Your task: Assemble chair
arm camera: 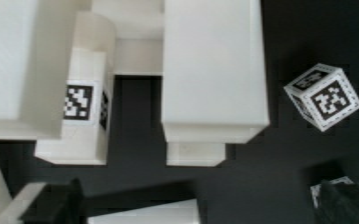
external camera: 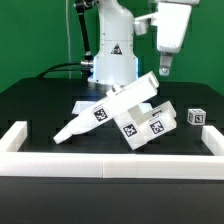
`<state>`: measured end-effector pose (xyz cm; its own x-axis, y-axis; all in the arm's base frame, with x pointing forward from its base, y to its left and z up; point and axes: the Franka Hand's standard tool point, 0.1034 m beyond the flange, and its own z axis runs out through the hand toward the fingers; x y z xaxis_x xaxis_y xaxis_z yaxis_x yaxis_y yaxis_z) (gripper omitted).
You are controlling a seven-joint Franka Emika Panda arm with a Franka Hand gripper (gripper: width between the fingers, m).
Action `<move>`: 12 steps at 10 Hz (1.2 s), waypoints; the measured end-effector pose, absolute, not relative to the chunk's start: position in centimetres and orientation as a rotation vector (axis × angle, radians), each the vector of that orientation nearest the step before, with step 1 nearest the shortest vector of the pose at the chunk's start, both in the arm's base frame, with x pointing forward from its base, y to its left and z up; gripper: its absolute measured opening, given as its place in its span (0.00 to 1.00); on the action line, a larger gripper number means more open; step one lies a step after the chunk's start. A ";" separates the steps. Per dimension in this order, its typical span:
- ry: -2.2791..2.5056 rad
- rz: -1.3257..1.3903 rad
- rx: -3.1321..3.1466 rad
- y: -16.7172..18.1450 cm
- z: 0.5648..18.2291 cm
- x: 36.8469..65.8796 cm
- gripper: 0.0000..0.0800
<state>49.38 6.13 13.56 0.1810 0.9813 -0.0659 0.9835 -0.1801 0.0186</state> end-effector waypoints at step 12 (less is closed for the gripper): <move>1.967 -0.075 2.366 1.5 14.1 53.6 0.81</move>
Offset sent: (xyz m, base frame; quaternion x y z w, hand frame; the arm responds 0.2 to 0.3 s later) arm 0.0175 -0.0481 0.0439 0.0124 -0.0234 -0.0404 0.9988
